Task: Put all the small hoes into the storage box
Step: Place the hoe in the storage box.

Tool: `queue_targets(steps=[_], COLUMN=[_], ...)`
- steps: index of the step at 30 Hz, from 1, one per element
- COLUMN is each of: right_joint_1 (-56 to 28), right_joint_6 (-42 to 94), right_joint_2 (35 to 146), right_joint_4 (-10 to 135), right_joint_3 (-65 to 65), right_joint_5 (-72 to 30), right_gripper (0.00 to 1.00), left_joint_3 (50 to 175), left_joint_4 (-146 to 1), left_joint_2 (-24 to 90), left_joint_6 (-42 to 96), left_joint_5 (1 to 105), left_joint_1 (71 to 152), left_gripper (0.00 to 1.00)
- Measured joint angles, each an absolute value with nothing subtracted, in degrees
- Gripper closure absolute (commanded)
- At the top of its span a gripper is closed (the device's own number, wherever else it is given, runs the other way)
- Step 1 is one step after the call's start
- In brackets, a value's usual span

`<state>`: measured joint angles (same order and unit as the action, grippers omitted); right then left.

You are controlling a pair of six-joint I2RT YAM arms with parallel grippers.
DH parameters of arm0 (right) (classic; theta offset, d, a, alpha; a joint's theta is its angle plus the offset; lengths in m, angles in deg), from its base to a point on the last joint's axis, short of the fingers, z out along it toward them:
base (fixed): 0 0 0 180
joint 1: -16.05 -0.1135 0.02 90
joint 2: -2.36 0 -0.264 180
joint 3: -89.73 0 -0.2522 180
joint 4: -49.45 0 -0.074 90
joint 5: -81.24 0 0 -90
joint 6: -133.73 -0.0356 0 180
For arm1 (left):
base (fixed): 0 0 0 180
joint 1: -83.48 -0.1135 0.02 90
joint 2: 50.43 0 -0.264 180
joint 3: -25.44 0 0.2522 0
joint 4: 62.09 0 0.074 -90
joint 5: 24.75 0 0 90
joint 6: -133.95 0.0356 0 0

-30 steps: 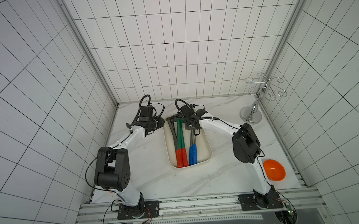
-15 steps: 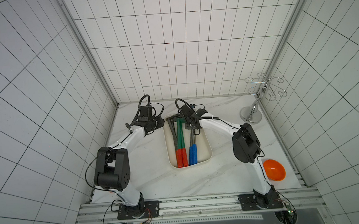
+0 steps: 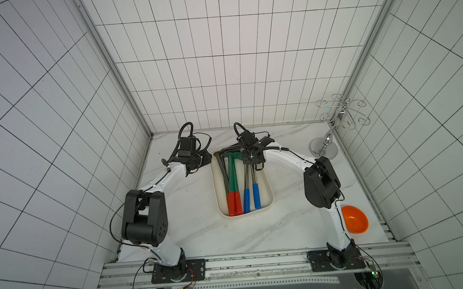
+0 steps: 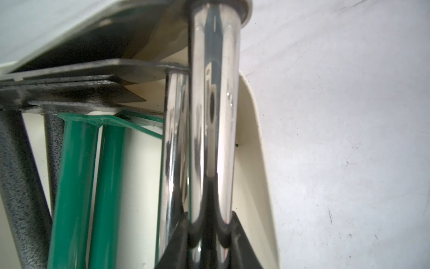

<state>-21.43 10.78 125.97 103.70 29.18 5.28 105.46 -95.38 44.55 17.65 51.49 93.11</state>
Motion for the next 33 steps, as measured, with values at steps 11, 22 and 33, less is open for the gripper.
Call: queue_targets(steps=[11, 22, 33], right_joint_1=[-20.7, -20.1, -17.6], right_joint_6=[11.0, 12.0, 14.6], right_joint_2=[125.3, 121.0, 116.9], right_joint_4=[101.9, 102.3, 103.7], right_joint_3=[26.9, 26.9, 26.3], right_joint_5=[4.4, 4.9, 5.5], right_gripper=[0.64, 0.58, 0.55], left_joint_3=[105.5, 105.5, 105.5], left_joint_4=[-95.4, -96.1, -97.1], left_joint_2=[44.6, 44.2, 41.3], left_joint_6=[17.9, 18.0, 18.5], left_joint_5=[51.5, 51.6, 52.4], left_joint_1=[93.1, 93.0, 92.8], left_gripper=[0.62, 0.60, 0.58])
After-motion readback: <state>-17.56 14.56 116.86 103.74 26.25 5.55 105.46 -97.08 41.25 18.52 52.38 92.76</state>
